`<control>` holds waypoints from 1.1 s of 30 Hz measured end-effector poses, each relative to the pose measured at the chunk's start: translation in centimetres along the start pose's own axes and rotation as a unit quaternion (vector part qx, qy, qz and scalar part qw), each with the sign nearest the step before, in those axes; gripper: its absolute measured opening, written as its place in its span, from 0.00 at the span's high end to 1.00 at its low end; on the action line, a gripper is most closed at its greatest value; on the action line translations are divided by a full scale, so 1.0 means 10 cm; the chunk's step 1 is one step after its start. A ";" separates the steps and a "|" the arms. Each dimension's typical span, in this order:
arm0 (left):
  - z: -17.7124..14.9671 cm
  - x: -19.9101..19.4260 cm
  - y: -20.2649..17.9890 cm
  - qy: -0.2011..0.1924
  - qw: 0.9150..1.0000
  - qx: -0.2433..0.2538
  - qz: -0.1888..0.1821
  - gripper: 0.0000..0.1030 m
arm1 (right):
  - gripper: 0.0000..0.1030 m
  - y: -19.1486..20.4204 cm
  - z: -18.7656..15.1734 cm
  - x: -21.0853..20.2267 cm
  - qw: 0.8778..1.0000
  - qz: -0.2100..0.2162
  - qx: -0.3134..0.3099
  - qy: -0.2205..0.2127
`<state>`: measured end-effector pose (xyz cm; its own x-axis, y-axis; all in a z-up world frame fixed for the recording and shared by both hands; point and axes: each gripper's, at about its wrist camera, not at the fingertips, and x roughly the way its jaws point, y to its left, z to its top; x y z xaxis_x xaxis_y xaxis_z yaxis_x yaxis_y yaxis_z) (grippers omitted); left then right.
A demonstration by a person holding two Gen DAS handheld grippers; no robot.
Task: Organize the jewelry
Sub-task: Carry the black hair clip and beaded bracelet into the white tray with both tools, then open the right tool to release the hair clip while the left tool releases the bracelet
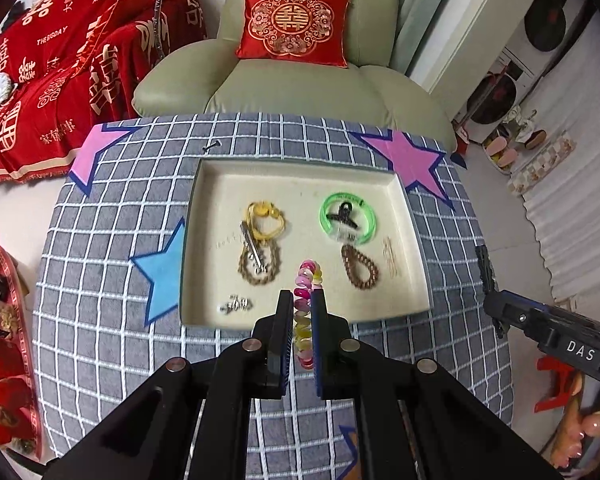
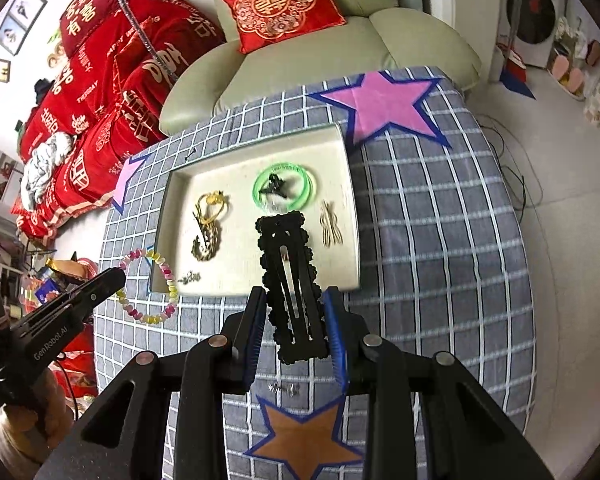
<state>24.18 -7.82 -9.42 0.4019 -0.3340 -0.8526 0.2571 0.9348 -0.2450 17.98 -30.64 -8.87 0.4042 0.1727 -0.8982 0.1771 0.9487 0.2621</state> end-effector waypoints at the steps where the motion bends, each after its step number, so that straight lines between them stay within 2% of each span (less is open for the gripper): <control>1: 0.04 0.04 0.00 0.001 1.000 -0.002 0.000 0.84 | 0.69 0.00 0.04 0.03 1.000 0.000 -0.003 0.001; 7: 0.19 0.44 0.01 0.008 1.000 0.003 0.015 0.84 | 0.69 -0.04 0.26 0.38 1.000 0.003 -0.012 0.019; 18: 0.22 1.09 -0.04 0.025 0.998 0.021 0.046 0.84 | 0.69 -0.08 0.45 1.12 0.998 -0.001 -0.029 0.048; 33: 0.09 1.43 -0.02 0.048 0.993 0.040 0.098 0.84 | 0.67 -0.17 0.42 1.53 0.997 -0.006 -0.020 0.078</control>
<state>30.64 -12.85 -21.13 0.3666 -0.1294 -0.9213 0.2531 0.9668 -0.0351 27.65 -30.69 -21.59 0.2569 0.1978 -0.9460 0.1435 0.9602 0.2397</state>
